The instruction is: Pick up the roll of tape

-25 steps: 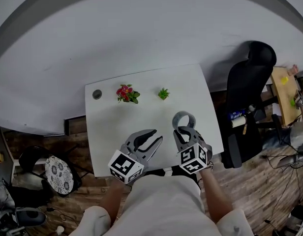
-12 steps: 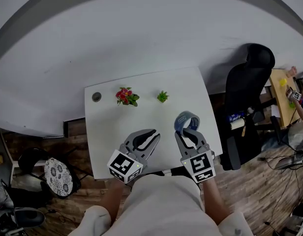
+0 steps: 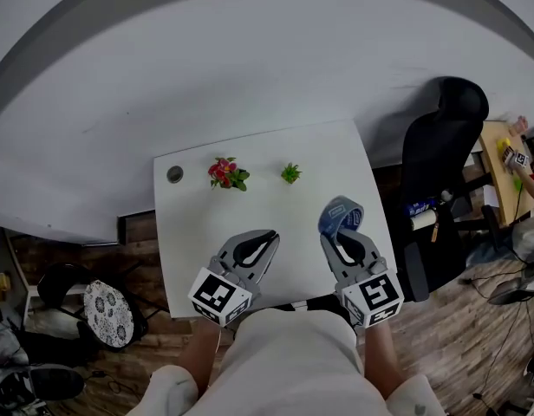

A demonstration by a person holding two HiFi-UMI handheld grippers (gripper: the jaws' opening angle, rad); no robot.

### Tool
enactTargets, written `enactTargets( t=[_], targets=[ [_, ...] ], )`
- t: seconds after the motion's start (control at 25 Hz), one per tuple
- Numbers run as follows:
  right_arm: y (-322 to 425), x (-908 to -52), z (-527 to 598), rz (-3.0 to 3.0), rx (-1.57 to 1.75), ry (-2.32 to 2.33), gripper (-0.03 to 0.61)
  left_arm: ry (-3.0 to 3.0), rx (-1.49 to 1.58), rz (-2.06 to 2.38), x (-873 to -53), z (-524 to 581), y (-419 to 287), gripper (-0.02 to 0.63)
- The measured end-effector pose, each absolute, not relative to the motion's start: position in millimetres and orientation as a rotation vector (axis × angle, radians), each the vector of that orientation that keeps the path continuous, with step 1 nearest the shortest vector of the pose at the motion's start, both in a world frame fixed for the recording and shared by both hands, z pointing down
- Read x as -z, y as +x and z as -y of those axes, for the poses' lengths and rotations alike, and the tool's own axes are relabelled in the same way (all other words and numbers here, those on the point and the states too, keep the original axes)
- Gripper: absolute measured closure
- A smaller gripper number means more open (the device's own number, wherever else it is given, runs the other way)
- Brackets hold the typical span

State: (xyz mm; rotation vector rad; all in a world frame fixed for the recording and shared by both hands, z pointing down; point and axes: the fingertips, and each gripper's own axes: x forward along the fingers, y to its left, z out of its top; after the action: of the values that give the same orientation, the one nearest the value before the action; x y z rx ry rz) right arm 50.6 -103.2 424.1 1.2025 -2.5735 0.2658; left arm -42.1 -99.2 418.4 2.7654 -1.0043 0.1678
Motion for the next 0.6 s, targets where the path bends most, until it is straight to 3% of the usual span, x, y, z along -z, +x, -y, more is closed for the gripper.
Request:
enactTargets(
  t=[0.6],
  targets=[
    [51.0, -414.8, 94.0, 2.657, -0.275, 1.168, 0.531, 2.761, -0.148, 1.01, -414.4, 102.2, -39.6, 0.589]
  ],
)
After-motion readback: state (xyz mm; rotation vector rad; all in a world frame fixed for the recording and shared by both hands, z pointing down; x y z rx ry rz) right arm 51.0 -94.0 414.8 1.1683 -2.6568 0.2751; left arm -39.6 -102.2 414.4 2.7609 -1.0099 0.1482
